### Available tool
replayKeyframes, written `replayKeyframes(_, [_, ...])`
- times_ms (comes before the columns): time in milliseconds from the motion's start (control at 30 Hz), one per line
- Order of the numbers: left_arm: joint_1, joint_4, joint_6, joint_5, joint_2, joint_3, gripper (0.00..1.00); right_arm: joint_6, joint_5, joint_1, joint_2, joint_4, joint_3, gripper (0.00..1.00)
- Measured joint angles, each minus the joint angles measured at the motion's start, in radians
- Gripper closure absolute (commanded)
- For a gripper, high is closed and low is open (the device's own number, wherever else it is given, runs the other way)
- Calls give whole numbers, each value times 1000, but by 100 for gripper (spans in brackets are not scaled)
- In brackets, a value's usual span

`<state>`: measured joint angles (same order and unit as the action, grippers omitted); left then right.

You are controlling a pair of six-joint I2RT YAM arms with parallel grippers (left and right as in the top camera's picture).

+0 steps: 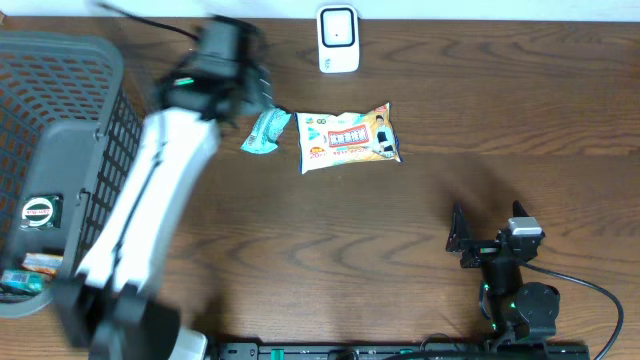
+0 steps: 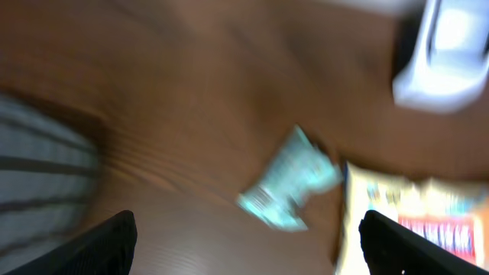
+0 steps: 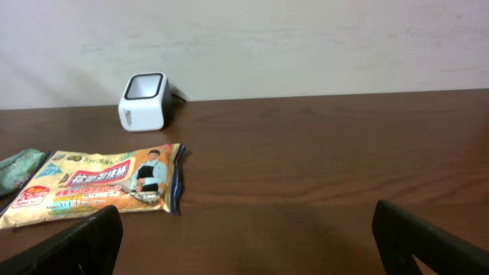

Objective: Scan the item barcode
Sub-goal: 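Carry the green packet to the scanner and drop it beside the bag, then reach the left gripper into the basket and grasp the small orange item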

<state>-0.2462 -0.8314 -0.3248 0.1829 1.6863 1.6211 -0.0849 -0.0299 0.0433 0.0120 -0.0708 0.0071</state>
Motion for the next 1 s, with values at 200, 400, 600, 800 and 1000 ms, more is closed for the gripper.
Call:
replayKeyframes(200, [276,1,9,88,-259,23,2,0,0,0,0,0,0,1])
replayKeyframes(400, [564,-75,-27,113,-319,24,2,0,0,0,0,0,0,1])
replayKeyframes(600, [791,-154,-108,120,-282,2,2,0,0,0,0,0,0,1])
replayKeyframes(800, [902,-187,-190,183,-210,-127,2,0,0,0,0,0,0,1])
replayKeyframes(1000, [964,-183,-229,198,-111,-248,2,0,0,0,0,0,0,1])
